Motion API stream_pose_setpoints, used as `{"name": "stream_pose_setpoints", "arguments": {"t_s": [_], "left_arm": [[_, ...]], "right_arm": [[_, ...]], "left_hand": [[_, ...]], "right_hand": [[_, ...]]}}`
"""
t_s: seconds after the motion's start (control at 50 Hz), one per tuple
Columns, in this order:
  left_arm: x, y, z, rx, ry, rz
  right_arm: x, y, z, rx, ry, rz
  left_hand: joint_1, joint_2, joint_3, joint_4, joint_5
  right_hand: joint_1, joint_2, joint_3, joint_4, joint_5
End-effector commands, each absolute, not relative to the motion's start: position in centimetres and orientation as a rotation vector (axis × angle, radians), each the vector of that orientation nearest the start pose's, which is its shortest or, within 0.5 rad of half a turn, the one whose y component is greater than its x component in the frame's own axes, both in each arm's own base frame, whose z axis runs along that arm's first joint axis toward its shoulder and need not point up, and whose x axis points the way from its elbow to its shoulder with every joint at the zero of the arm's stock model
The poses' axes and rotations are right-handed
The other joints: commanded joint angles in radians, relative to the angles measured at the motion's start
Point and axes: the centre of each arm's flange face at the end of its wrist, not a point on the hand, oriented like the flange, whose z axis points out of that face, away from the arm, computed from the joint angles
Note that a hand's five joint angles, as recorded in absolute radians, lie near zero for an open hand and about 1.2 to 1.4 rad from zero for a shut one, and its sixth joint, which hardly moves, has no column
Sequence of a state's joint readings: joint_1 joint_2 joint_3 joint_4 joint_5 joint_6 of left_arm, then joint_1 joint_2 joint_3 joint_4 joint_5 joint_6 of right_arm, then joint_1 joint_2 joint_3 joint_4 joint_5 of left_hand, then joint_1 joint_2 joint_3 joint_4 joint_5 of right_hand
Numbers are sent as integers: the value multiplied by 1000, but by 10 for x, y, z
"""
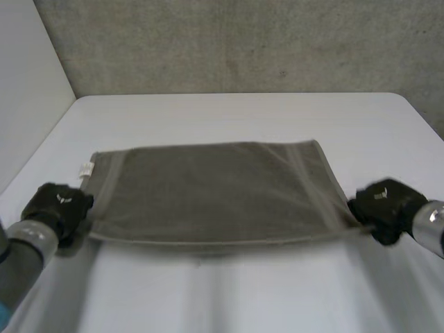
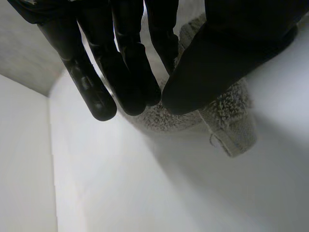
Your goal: Fold the laundry
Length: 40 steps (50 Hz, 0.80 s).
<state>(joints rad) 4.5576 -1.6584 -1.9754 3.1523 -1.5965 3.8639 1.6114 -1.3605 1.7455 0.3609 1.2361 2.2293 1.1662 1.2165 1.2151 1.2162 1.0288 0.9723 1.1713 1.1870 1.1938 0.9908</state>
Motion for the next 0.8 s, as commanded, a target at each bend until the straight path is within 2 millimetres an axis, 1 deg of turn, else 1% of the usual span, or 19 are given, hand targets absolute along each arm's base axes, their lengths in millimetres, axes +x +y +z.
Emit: {"name": "stream_pose_setpoints", "arguments": {"t_s": [0.02, 0.12, 0.16, 0.18, 0.22, 0.24, 0.26, 0.28, 0.3, 0.38, 0.4, 0.42, 0.44, 0.48, 0.62, 0.74, 0.76, 0.78, 0.8], "left_arm": [[-161, -193, 186, 1194, 2228, -1250], [-170, -202, 191, 1220, 2170, -1371], [-175, -224, 189, 1213, 2122, -1444], [-175, -224, 189, 1213, 2122, -1444], [-181, -254, 180, 1202, 2075, -1487], [-181, -254, 180, 1201, 2075, -1487], [-183, -270, 178, 1183, 2053, -1516], [-183, -270, 178, 1182, 2053, -1516], [-186, -286, 173, 1174, 2032, -1539], [-194, -335, 161, 1129, 1963, -1624], [-194, -335, 161, 1129, 1963, -1624], [-196, -350, 157, 1113, 1939, -1648], [-196, -350, 157, 1112, 1938, -1648], [-200, -375, 148, 1088, 1898, -1686], [-206, -401, 128, 1079, 1896, -1711], [-210, -412, 112, 1083, 1886, -1728], [-210, -414, 110, 1082, 1883, -1731], [-210, -414, 110, 1082, 1883, -1731], [-210, -415, 109, 1078, 1876, -1738]], "right_arm": [[149, -230, 199, -1708, 2521, -1099], [155, -251, 208, -1607, 2516, -1371], [160, -258, 209, -1567, 2494, -1442], [166, -264, 208, -1529, 2471, -1504], [172, -274, 203, -1507, 2452, -1550], [183, -283, 198, -1507, 2424, -1594], [183, -283, 198, -1507, 2423, -1595], [195, -290, 193, -1512, 2392, -1627], [204, -298, 190, -1518, 2379, -1677], [211, -315, 185, -1512, 2395, -1760], [214, -326, 182, -1505, 2398, -1813], [216, -338, 180, -1492, 2389, -1880], [216, -338, 180, -1492, 2388, -1880], [218, -349, 177, -1479, 2377, -1932], [239, -379, 163, -1470, 2268, -2113], [243, -394, 146, -1467, 2308, -2124], [243, -394, 146, -1467, 2308, -2124], [242, -396, 142, -1463, 2324, -2122], [242, -396, 142, -1463, 2324, -2122]], "left_hand": [[230, 180, 181, 180, 193], [230, 180, 181, 180, 193], [230, 180, 181, 180, 193], [230, 180, 181, 180, 193], [230, 180, 181, 180, 193], [230, 180, 181, 180, 193], [230, 180, 181, 180, 193], [230, 180, 181, 180, 193], [230, 180, 181, 180, 193], [230, 180, 181, 180, 193], [230, 180, 181, 180, 193], [230, 180, 181, 180, 193], [230, 180, 181, 180, 193], [230, 180, 181, 180, 193], [230, 180, 181, 180, 193], [210, 160, 161, 160, 173], [-8, -58, -57, -58, -45], [-10, -61, -59, -60, -47], [-272, -322, -321, -322, -309]], "right_hand": [[424, 225, 209, 202, 231], [424, 225, 209, 202, 231], [424, 225, 209, 202, 231], [424, 225, 209, 202, 231], [424, 225, 209, 202, 231], [424, 225, 209, 202, 231], [424, 225, 209, 202, 231], [424, 225, 209, 202, 231], [424, 225, 209, 202, 231], [424, 225, 209, 202, 231], [424, 225, 209, 202, 231], [424, 225, 209, 202, 231], [424, 225, 209, 202, 231], [424, 225, 209, 202, 231], [424, 225, 209, 202, 231], [424, 225, 209, 202, 231], [424, 225, 209, 202, 231], [424, 225, 209, 202, 231], [424, 225, 209, 202, 231]]}}
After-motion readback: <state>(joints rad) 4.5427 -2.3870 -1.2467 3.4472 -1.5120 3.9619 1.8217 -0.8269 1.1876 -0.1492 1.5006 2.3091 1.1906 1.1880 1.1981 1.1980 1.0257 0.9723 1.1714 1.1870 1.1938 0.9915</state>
